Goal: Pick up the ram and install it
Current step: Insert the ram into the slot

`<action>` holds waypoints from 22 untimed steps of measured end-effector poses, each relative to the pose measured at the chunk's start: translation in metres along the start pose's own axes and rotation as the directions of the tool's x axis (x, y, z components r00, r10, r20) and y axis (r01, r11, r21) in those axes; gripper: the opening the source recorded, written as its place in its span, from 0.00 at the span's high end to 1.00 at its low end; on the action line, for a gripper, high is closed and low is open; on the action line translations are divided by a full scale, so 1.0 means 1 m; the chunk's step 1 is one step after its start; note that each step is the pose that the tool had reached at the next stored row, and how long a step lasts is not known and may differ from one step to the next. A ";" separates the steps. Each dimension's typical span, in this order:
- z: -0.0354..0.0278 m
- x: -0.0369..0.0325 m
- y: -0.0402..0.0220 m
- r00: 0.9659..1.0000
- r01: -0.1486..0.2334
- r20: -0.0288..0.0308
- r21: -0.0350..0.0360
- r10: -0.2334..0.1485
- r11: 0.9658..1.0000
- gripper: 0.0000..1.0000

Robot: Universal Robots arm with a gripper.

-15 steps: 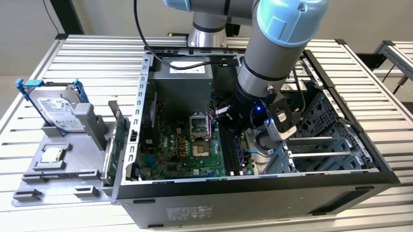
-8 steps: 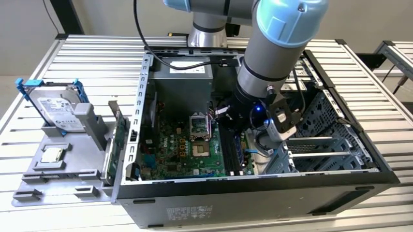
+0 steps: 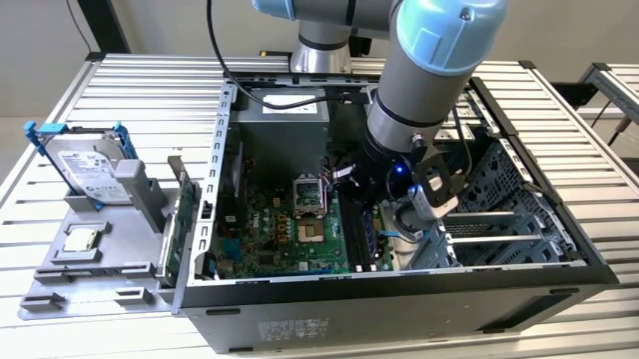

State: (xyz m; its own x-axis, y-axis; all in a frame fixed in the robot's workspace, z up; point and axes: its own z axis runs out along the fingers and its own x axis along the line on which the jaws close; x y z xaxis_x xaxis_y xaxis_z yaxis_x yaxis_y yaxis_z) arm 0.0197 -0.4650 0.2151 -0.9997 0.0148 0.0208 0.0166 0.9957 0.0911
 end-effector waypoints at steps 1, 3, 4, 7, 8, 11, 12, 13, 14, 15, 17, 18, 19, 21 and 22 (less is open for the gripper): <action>0.0002 0.0000 -0.0001 1.000 0.000 0.000 0.000 0.000 1.000 1.00; 0.0007 -0.0001 -0.0003 1.000 0.000 0.000 0.000 0.000 1.000 1.00; 0.0009 -0.0001 -0.0004 1.000 0.000 0.000 0.000 0.000 1.000 1.00; 0.0013 -0.0001 -0.0005 1.000 0.000 0.000 0.000 0.000 1.000 1.00; 0.0015 -0.0001 -0.0005 1.000 0.000 0.000 0.000 0.000 1.000 1.00; 0.0016 -0.0001 -0.0005 1.000 0.000 0.000 0.000 0.000 1.000 1.00; 0.0020 -0.0001 -0.0005 1.000 0.000 0.000 0.000 0.000 1.000 1.00; 0.0024 -0.0001 -0.0005 1.000 0.000 0.000 0.000 0.000 1.000 1.00; 0.0025 -0.0001 -0.0005 1.000 0.000 0.000 0.000 0.000 1.000 1.00; 0.0024 -0.0001 -0.0006 1.000 0.000 0.000 0.000 0.000 1.000 1.00; 0.0025 -0.0001 -0.0006 1.000 0.000 0.000 0.000 0.000 1.000 1.00; 0.0025 -0.0001 -0.0006 1.000 0.000 0.000 0.000 0.000 1.000 1.00; 0.0027 -0.0001 -0.0006 1.000 0.000 0.000 0.000 0.000 1.000 1.00; 0.0031 -0.0001 -0.0006 1.000 0.000 0.000 0.000 0.000 1.000 1.00; 0.0033 -0.0001 -0.0006 1.000 0.000 0.000 0.000 0.000 1.000 1.00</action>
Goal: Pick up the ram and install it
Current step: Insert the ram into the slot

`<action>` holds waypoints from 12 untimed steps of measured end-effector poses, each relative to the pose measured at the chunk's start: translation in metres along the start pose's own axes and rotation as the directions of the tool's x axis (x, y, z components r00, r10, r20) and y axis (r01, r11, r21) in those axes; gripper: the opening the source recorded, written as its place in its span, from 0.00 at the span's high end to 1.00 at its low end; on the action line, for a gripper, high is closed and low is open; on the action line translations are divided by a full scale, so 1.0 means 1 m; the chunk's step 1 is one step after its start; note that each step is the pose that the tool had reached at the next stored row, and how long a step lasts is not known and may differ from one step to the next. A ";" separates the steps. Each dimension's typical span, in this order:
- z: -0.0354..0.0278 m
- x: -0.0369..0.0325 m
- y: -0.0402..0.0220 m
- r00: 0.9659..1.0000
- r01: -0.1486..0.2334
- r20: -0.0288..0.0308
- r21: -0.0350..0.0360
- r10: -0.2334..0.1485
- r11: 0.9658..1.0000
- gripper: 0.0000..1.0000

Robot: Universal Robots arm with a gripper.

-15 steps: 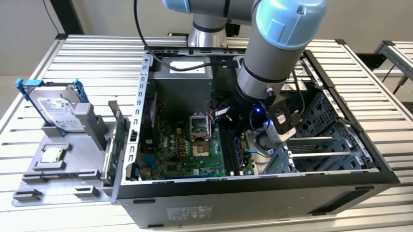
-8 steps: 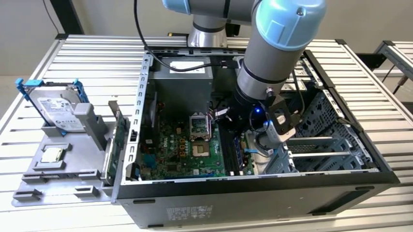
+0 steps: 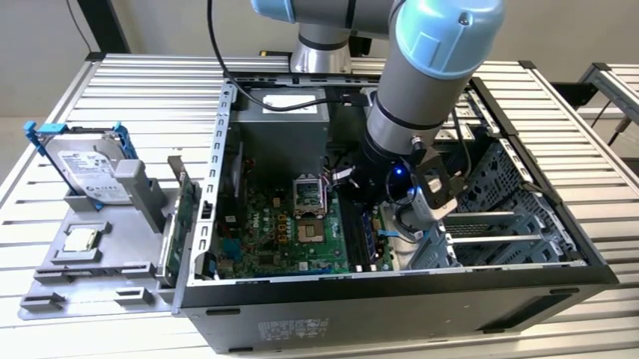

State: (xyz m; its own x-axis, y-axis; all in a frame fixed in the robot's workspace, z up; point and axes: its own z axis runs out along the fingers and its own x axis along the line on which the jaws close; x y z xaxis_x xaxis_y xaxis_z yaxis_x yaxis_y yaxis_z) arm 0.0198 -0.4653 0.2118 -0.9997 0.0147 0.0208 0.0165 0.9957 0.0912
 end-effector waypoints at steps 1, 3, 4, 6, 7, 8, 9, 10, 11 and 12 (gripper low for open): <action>0.0004 0.0000 0.0000 1.000 0.000 0.000 0.000 0.000 1.000 1.00; 0.0020 -0.0001 -0.0002 1.000 0.000 0.000 0.000 0.000 1.000 1.00; 0.0024 -0.0001 -0.0003 1.000 0.000 0.000 0.000 0.000 1.000 1.00; 0.0031 -0.0001 -0.0002 1.000 0.000 0.000 -0.001 0.000 1.000 1.00; 0.0031 -0.0001 -0.0002 1.000 0.000 0.000 -0.001 0.000 1.000 1.00; 0.0031 -0.0001 -0.0002 1.000 0.000 0.000 -0.001 0.000 1.000 1.00; 0.0030 -0.0001 -0.0002 1.000 0.000 0.000 0.000 0.000 1.000 1.00; 0.0029 -0.0001 -0.0002 1.000 0.000 0.000 0.000 0.000 1.000 1.00; 0.0028 0.0000 -0.0003 1.000 0.000 0.000 0.000 0.000 1.000 1.00; 0.0028 -0.0001 -0.0003 1.000 0.000 0.000 0.000 0.000 1.000 1.00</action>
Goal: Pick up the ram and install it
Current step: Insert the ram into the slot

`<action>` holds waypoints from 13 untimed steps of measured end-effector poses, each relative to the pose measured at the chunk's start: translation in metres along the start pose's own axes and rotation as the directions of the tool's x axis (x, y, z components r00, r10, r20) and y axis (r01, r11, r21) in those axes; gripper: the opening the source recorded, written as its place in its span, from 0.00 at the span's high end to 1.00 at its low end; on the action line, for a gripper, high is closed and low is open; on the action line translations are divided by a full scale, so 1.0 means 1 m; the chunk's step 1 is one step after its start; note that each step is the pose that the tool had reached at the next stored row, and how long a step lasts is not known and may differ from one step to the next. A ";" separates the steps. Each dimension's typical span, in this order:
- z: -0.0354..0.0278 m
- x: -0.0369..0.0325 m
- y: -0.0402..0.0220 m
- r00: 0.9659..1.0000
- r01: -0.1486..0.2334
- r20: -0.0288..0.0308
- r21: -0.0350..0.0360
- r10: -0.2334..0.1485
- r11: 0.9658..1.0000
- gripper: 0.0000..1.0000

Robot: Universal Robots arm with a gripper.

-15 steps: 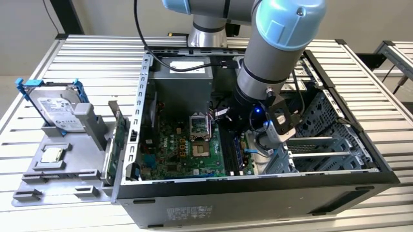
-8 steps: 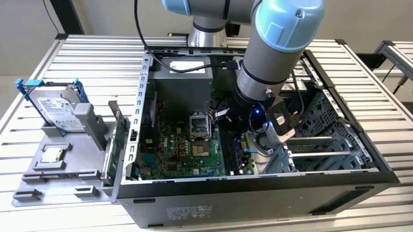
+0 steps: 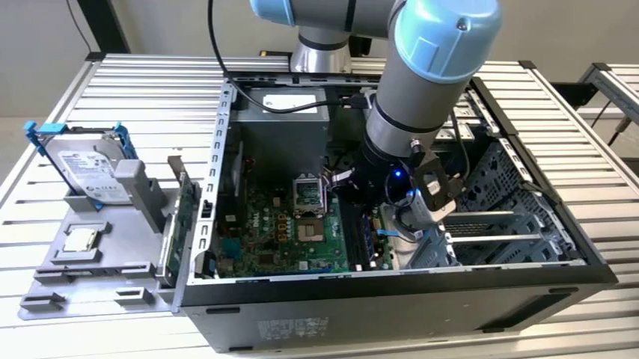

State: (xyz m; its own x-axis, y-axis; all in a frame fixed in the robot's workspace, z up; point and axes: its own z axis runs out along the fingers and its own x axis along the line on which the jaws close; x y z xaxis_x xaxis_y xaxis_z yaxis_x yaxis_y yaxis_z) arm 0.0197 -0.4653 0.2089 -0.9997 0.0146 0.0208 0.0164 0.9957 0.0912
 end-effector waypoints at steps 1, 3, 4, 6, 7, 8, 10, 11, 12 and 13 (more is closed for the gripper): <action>0.0000 0.0000 0.0000 1.000 0.000 0.000 0.000 0.000 1.000 1.00; 0.0000 0.0000 0.0000 1.000 0.000 0.000 0.000 0.000 1.000 1.00; 0.0000 0.0000 0.0000 1.000 0.000 0.000 0.000 0.000 1.000 1.00; 0.0000 0.0000 0.0000 1.000 0.000 0.000 0.000 0.000 1.000 1.00; 0.0000 0.0000 0.0000 1.000 0.000 0.000 0.000 0.000 1.000 1.00; 0.0000 0.0000 0.0000 1.000 0.000 0.000 0.000 0.000 1.000 1.00; 0.0000 0.0000 0.0000 1.000 0.000 -0.001 0.000 0.000 1.000 1.00; 0.0000 0.0000 0.0000 1.000 0.000 -0.001 0.000 0.000 1.000 1.00; 0.0000 0.0000 0.0000 1.000 0.000 -0.001 0.000 0.000 1.000 1.00; 0.0000 0.0000 0.0000 1.000 0.000 -0.001 0.000 0.000 1.000 0.00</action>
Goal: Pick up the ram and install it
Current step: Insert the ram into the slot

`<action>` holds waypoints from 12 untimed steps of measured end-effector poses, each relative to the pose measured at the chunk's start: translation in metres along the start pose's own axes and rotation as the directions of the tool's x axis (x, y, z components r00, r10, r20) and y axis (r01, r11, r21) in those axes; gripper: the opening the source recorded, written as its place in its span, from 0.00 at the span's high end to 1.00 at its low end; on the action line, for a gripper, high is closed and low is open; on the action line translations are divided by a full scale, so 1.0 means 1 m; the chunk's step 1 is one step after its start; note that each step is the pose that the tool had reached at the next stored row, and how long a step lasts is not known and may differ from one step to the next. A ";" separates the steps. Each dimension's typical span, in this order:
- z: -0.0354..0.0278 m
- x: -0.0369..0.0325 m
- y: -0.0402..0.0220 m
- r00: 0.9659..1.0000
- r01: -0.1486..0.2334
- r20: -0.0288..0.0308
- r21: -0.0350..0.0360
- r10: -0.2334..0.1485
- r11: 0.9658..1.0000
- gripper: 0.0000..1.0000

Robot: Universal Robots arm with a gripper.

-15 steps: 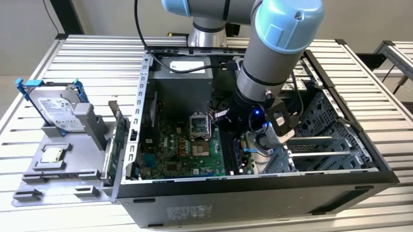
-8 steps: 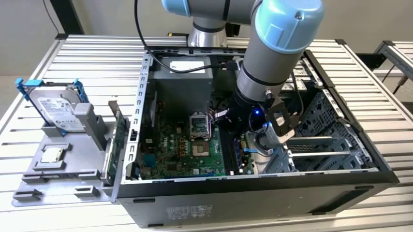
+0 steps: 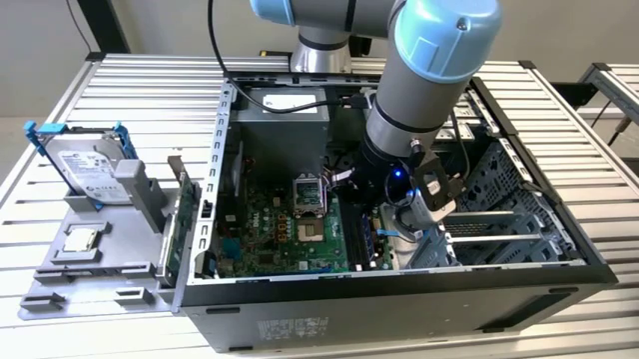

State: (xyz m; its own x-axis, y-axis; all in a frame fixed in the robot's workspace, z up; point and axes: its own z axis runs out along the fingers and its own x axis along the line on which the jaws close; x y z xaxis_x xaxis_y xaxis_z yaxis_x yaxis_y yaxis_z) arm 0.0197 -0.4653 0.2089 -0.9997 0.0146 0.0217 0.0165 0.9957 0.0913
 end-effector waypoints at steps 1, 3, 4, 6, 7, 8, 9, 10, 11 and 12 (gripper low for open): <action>0.0000 0.0000 0.0000 1.000 0.000 0.000 0.000 0.000 1.000 0.00; -0.0015 0.0000 0.0001 1.000 0.000 0.000 0.000 0.000 1.000 0.00; -0.0061 0.0001 0.0005 1.000 -0.002 0.000 0.000 0.002 1.000 0.00; -0.0152 0.0003 0.0013 1.000 -0.002 0.000 0.000 0.002 1.000 0.00; -0.0197 0.0004 0.0018 1.000 -0.002 0.000 0.000 0.002 1.000 0.00; -0.0242 0.0005 0.0022 1.000 -0.002 0.000 0.000 0.002 1.000 0.00; -0.0287 0.0006 0.0026 1.000 -0.002 0.000 0.000 0.002 1.000 0.00; -0.0332 0.0007 0.0030 1.000 -0.002 0.000 0.000 0.002 1.000 0.00; -0.0378 0.0008 0.0035 1.000 -0.002 0.000 0.000 0.002 1.000 0.00; -0.0421 0.0009 0.0042 1.000 -0.001 0.000 0.000 0.001 1.000 0.00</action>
State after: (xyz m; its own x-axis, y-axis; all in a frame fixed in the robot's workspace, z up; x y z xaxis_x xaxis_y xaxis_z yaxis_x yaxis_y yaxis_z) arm 0.0198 -0.4650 0.2513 -0.9996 0.0160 0.0217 0.0179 0.9957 0.0914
